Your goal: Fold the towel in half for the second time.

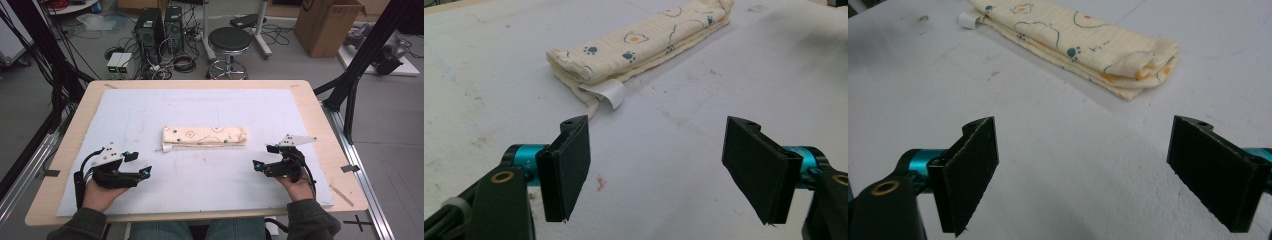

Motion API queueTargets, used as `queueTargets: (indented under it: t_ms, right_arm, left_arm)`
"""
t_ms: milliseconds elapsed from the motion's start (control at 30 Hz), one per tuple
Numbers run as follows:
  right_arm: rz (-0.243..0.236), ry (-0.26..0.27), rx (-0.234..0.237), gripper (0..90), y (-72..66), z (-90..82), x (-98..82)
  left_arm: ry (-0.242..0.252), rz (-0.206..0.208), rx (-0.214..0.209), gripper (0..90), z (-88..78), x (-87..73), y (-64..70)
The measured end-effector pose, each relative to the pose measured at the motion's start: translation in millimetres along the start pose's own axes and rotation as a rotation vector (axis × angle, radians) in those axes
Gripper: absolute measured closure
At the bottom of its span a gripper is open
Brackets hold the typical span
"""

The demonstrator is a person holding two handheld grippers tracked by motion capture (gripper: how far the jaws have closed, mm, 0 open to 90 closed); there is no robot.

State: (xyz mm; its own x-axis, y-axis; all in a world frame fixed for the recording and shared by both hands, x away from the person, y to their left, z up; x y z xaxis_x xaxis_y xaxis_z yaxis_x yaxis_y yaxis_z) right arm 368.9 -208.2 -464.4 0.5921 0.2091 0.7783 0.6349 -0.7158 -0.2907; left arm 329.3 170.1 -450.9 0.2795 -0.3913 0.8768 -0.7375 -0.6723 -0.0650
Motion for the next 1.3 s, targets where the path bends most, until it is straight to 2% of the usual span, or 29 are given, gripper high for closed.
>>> queueTargets:
  t_ms: [567, 900, 1067, 1300]
  right_arm:
    - [0.022, 0.022, -0.027, 12.2, 6.4, -24.1, -19.2]
    - [0.021, 0.025, -0.036, 12.2, 6.1, -32.2, -27.2]
    - [0.024, 0.014, -0.042, 12.2, 6.6, -35.4, -33.3]
    - [0.016, 0.011, -0.045, 12.2, 6.7, -34.4, -35.6]
  left_arm:
    - [-0.023, 0.008, 0.008, 27.2, -9.9, -12.8, 6.1]
    - [-0.033, 0.019, 0.018, 27.1, -16.3, -18.3, 9.5]
    - [-0.03, 0.01, 0.023, 27.0, -19.1, -20.2, 9.6]
    - [-0.035, 0.009, 0.027, 27.0, -18.6, -23.8, 9.2]
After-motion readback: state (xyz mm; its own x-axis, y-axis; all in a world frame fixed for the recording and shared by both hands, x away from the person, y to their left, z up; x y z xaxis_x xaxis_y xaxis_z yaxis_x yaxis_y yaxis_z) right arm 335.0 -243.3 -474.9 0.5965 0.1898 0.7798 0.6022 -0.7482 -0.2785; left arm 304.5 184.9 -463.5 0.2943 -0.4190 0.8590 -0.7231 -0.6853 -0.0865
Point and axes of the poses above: each handheld gripper's, and its own axes: z roughly forward along the jaws, x roughly out of its top, y roughly to its right, the point moved 10 cm from there along z, roughly forward along the jaws, and after that the axes turned 9 degrees about z, right-handed, at the moved point
